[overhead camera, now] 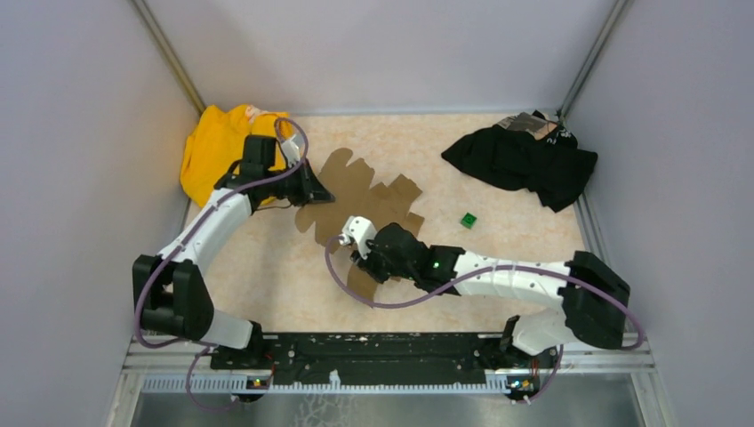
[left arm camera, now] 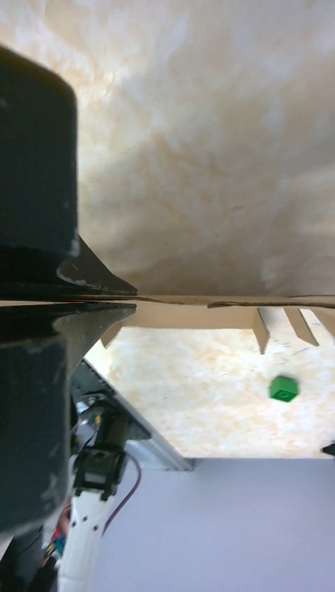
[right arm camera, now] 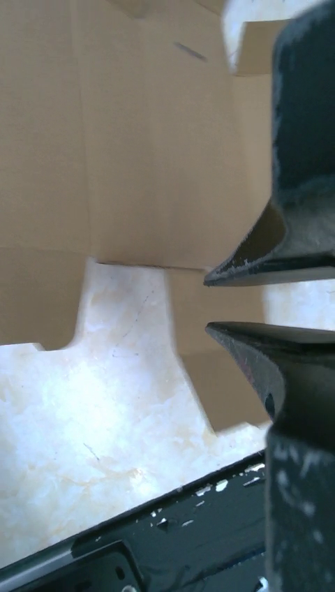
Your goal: Fold the paper box
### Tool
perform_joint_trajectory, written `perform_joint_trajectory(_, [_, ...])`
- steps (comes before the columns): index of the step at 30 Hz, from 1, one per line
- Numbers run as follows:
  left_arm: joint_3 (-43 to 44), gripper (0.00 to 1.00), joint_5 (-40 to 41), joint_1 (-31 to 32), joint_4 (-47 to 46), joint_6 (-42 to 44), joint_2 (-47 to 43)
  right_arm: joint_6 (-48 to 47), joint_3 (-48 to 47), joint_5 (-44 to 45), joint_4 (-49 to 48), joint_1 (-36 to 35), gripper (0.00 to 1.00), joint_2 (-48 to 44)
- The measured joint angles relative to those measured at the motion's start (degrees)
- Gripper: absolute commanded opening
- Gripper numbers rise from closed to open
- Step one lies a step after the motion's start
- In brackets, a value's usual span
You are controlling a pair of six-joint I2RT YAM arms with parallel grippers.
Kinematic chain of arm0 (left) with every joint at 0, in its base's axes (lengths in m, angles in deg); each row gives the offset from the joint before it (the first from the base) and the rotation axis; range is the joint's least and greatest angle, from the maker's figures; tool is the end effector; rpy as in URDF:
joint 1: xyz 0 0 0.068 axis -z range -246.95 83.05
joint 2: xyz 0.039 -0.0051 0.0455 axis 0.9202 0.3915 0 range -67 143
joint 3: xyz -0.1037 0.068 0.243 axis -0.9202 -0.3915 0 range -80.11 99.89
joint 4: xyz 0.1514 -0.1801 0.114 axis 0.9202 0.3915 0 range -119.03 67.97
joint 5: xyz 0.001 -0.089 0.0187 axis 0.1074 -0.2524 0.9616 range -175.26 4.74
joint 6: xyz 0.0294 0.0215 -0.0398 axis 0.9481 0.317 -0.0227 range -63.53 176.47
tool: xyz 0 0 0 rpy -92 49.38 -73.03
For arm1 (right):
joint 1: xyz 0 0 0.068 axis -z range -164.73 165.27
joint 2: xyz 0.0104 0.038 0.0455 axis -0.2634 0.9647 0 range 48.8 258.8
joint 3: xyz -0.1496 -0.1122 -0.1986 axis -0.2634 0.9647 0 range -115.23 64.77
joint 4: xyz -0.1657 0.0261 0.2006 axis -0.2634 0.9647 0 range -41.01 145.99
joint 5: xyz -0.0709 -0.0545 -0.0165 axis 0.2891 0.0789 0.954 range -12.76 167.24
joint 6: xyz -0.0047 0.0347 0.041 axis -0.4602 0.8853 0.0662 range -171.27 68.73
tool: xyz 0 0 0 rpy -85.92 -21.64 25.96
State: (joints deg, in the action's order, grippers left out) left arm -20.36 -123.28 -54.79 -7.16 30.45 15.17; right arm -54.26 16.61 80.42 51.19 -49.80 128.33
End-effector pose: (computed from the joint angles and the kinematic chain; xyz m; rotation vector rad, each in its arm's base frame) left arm 0.2949 -0.0860 0.2658 0.0558 2.3978 -1.1000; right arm 0.1299 0.2747 0.2362 -1.2096 1.8502 0.5590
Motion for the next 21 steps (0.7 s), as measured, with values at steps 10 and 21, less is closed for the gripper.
perform_joint_trajectory(10, [20.96,0.1,16.17,5.84,18.1,11.96,4.33,10.23,0.92,4.37,2.16,13.92,0.69,-15.69])
perform_joint_trajectory(21, [23.91,0.1,33.29,14.69,28.13,16.06,9.38,16.81,-1.77,0.52,8.7,31.76,0.76,-6.64])
